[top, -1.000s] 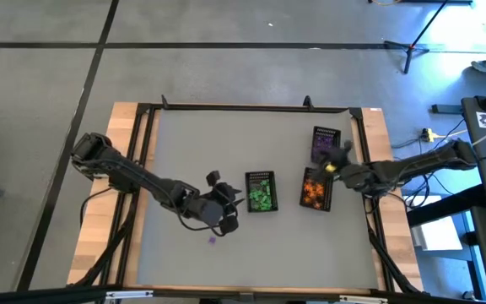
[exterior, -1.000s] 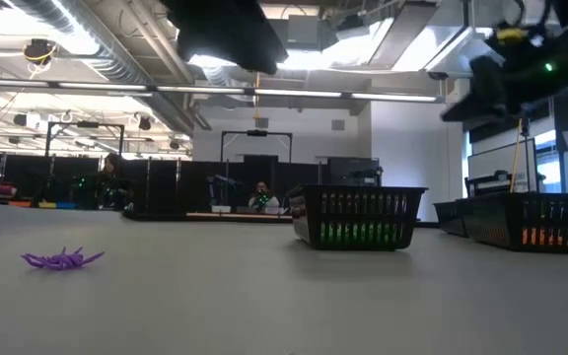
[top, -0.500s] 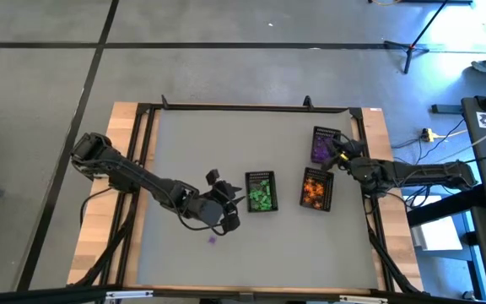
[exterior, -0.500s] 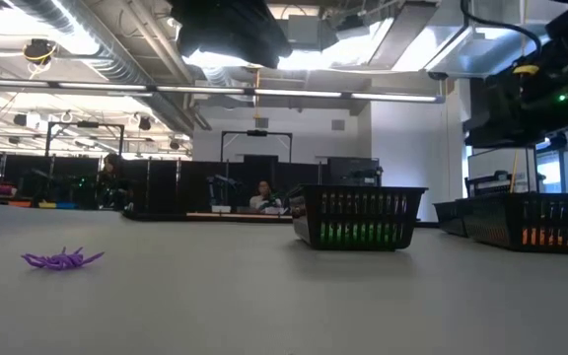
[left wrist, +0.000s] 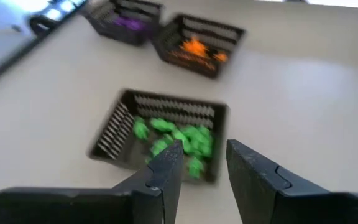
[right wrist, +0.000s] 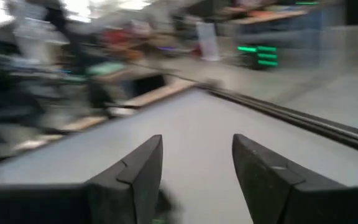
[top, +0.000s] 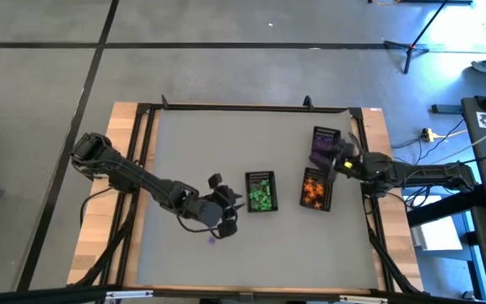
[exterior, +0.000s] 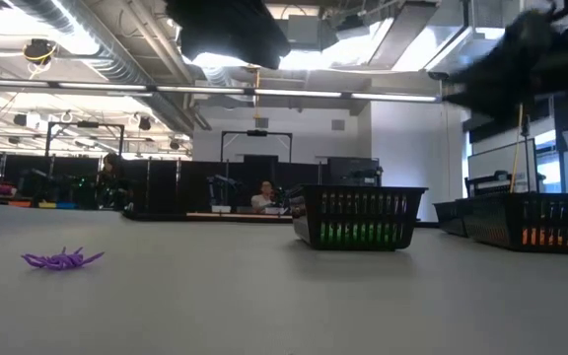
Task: Sort Halloween decoration
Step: Put the purple spider toy into the top bin
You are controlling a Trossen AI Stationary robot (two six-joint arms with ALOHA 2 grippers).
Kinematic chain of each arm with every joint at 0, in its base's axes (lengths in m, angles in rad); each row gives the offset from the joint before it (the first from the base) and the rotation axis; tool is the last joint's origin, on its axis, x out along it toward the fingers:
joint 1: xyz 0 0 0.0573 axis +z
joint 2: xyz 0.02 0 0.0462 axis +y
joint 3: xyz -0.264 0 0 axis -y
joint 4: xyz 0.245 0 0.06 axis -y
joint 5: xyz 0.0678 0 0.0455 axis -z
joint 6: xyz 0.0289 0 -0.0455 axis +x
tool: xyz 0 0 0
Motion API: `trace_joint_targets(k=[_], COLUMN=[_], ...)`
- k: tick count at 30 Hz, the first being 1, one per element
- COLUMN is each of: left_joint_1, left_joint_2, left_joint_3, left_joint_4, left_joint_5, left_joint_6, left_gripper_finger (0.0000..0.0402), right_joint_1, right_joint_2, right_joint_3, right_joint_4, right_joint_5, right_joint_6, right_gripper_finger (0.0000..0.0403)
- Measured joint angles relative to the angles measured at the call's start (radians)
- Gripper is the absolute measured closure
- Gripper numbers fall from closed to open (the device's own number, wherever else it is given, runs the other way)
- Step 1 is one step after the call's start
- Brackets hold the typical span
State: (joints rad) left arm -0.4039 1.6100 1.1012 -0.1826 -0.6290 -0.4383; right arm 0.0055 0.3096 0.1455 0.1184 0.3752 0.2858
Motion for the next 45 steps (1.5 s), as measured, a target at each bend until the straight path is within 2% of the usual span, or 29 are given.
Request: trace_joint_targets(k=[3,6,12,17,23,29,36,39,45], left_joint_1=[-0.004,-0.011,-0.058,-0.116,-0.161,-0.169,-0.167,-0.167,-0.157], left_joint_2=[0.000,0.000,0.033,0.098,0.190,0.262,0.281,0.282,0.282], left_joint_3=[0.001,0.001,0.001,0.001,0.001,0.004,0.006,0.005,0.003], left_joint_4=[-0.055,-0.155,-0.361,-0.360,-0.355,-0.343,-0.339,-0.340,-0.341], left_joint_5=[0.076,0.153,0.277,0.333,0.344,0.413,0.419,0.418,0.419], left_joint_6=[-0.051,-0.147,-0.279,-0.285,-0.296,-0.332,-0.341,-0.338,-0.331], left_gripper_finger=[0.0284,0.0284,0.0284,0.0284,0.0284,0.0284,0.0286,0.0306,0.0390], right_joint_1=[0.001,0.001,0.001,0.001,0.001,0.001,0.001,0.001,0.001], right_joint_2=[0.000,0.013,0.088,0.170,0.264,0.340,0.391,0.396,0.396], right_joint_3=[0.000,0.000,0.000,0.000,0.000,0.000,0.000,0.000,0.000], right_joint_4=[0.079,0.104,0.139,0.218,0.295,0.363,0.409,0.409,0.410], right_joint_5=[-0.163,-0.226,-0.229,-0.229,-0.230,-0.230,-0.231,-0.231,-0.231], right_joint_6=[-0.006,-0.006,-0.007,-0.007,-0.007,-0.005,-0.003,-0.003,-0.003], right_gripper_finger=[0.0217,0.0219,0.0219,0.0219,0.0220,0.0220,0.0220,0.0220,0.0220])
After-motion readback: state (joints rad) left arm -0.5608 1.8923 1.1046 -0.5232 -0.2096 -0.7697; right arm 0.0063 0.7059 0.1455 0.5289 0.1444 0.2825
